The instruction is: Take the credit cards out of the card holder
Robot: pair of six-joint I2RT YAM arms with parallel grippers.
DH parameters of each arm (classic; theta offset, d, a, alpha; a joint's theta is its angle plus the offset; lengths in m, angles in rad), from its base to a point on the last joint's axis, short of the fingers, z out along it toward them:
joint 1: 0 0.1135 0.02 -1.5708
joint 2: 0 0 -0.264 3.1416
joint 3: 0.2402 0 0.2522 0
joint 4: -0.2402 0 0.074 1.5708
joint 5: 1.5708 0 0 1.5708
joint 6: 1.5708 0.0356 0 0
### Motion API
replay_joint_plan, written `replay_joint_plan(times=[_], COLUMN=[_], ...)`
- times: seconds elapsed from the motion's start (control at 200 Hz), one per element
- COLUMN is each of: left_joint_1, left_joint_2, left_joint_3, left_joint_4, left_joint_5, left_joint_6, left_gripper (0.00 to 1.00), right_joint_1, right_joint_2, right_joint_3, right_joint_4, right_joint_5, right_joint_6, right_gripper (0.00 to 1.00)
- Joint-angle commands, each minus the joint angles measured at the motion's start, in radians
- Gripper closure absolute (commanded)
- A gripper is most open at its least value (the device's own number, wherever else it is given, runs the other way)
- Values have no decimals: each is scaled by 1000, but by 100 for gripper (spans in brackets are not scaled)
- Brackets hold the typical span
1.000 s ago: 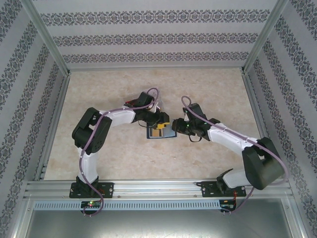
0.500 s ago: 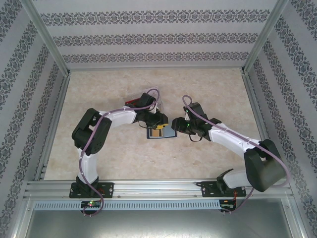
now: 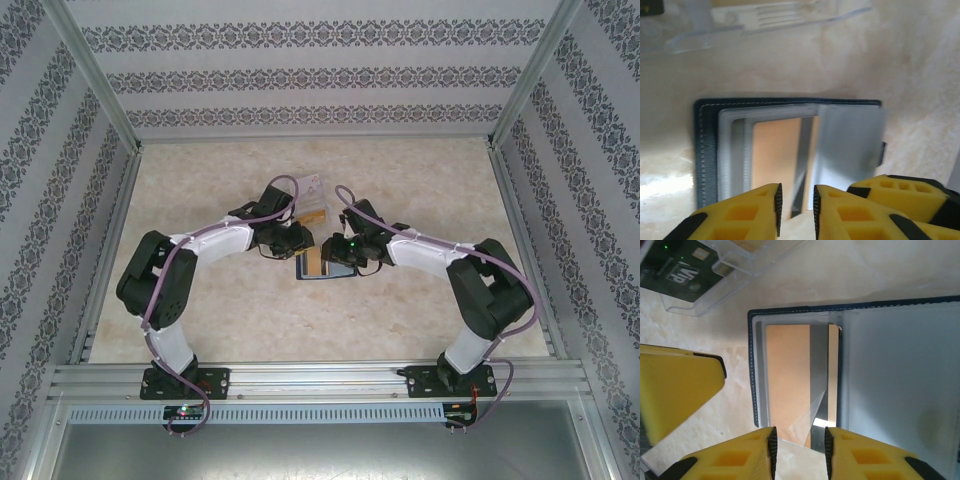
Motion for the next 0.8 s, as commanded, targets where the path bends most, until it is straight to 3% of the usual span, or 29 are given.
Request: replay_joint_plan(times=[0.0, 0.415, 0.794], left_joint_1=[0, 0, 0], left_joint_2=[42, 99, 112], left_joint_3=[1, -36, -51], left_joint_4=[-33, 70, 29], left_joint_5=[-5, 5, -13], left_joint_6=[21, -19, 8], left_gripper=[76, 84, 85], right_joint_1=[-16, -36, -42], right_joint_2=[41, 111, 138], right_joint_3=[38, 45, 39], right_joint_4=[4, 20, 41], right_joint_5=[-17, -42, -57], right_joint_6=[27, 29, 31], right_gripper=[69, 77, 78])
